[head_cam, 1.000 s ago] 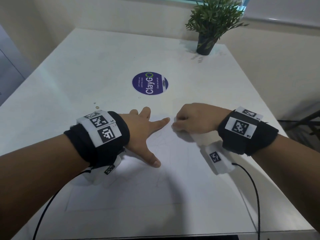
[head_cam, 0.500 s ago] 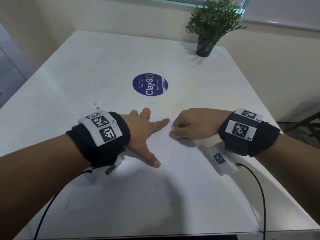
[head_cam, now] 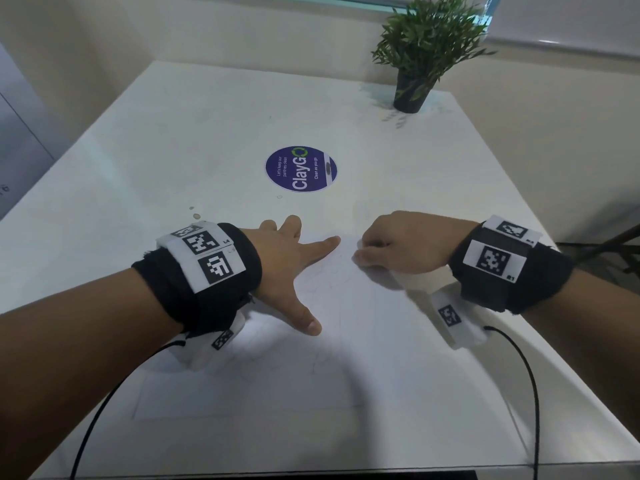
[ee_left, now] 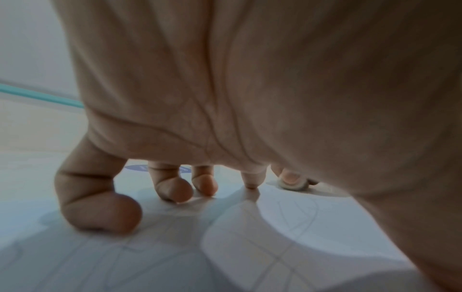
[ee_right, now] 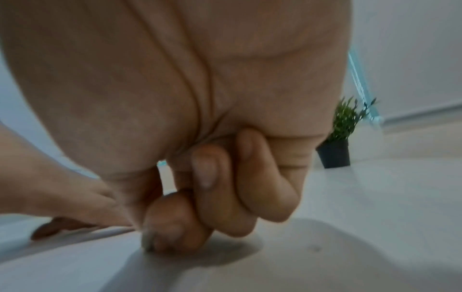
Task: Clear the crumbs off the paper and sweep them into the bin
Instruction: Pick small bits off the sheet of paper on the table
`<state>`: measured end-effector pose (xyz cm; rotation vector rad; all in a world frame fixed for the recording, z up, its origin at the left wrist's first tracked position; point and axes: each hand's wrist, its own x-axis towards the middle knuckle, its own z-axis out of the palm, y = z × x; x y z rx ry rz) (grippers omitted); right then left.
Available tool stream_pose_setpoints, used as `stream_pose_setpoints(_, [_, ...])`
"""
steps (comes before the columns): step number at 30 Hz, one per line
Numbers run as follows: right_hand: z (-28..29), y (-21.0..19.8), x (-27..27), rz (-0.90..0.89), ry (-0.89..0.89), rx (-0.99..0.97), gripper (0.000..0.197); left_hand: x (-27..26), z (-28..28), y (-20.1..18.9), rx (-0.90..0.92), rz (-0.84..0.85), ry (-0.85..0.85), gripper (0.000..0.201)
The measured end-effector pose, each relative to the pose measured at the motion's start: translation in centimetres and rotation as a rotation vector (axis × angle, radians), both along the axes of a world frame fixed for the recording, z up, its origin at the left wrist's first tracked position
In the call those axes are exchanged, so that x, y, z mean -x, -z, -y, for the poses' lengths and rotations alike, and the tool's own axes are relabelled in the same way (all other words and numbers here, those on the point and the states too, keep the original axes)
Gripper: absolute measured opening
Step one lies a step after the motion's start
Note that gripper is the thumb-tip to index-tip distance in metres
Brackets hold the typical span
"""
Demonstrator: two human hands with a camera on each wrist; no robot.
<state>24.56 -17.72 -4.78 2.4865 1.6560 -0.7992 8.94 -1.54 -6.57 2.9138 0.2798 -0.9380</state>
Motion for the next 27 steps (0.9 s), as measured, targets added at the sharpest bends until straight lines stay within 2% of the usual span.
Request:
stream_pose_setpoints(2, [0.2,-0.1,0.0,-0.059,-0.012,0.042,0.048,0.0,0.0,0.0,0.002,0.000,0.002,0.138])
stream_pose_setpoints(5, [0.2,0.0,-0.8,0.018,0.058,-0.032,0.046,-0.1,0.0,0.0,0.014,-0.002,-0.002,0.136])
stream_pose_setpoints(10, [0.2,-0.1,0.0,-0.053,-0.012,0.037,0.047,0.0,-0.1,0.0,0.008,-0.008,-0.002,0.138])
stream_pose_setpoints(13, [-0.1,0.1,-0.7,0.040,0.044,-0.051,0.047,-0.1,0.0,0.0,0.013,-0.001,-0.004,0.137])
stream_pose_setpoints(16, [-0.6,0.5,0.3,-0.035,-0.036,0.003,0.048,0.0,0.0,0.0,0.007,0.000,-0.002,0.138])
stream_pose_setpoints(20, [-1.3,0.1,-0.5,0.007,0.049,-0.065,0.046,0.0,-0.1,0.0,0.011,0.001,-0.004,0.137])
stream_pose_setpoints(24, [-1.5,0.4,0.5,-0.051,-0.037,0.009,0.049,0.1,-0.1,0.1,0.011,0.000,-0.001,0.137])
stream_pose_setpoints(27, [-1.3,0.0,-0.7,-0.019,0.030,0.002,0.049,0.0,-0.1,0.0,0.017,-0.001,0.000,0.137])
